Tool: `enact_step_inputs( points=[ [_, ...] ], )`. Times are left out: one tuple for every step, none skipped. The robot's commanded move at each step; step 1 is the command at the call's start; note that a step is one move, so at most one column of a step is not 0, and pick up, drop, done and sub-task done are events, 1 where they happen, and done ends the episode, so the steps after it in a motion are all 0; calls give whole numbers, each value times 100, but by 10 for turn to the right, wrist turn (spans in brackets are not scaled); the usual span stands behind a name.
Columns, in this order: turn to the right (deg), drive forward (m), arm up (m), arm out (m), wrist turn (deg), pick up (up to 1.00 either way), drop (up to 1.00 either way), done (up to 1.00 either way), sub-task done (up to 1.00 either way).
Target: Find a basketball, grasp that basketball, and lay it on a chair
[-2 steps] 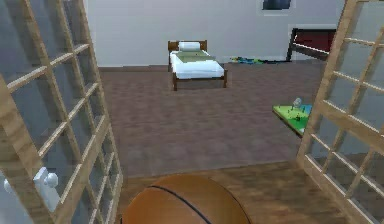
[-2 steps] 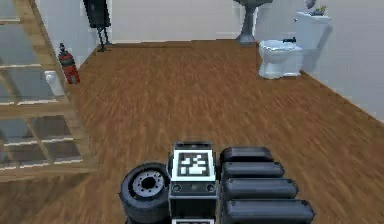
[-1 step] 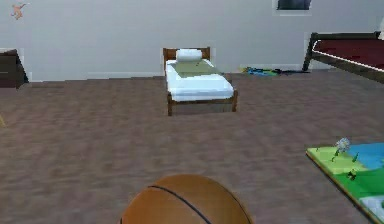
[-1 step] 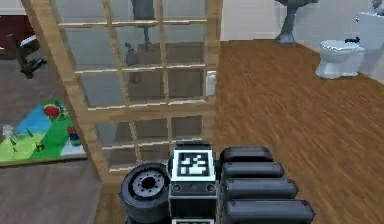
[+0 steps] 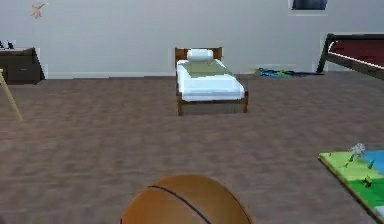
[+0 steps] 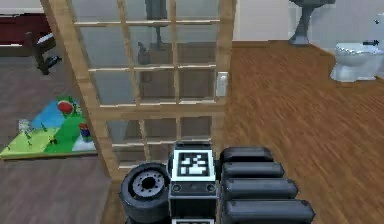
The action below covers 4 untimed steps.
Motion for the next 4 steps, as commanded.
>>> enact_step_inputs(
  points=[
    [0,85,0,0,0,0,0,0,0],
    [-450,0,0,0,0,0,0,0,0],
    [-60,0,0,0,0,0,0,0,0],
    [-30,0,0,0,0,0,0,0,0]
  ],
)
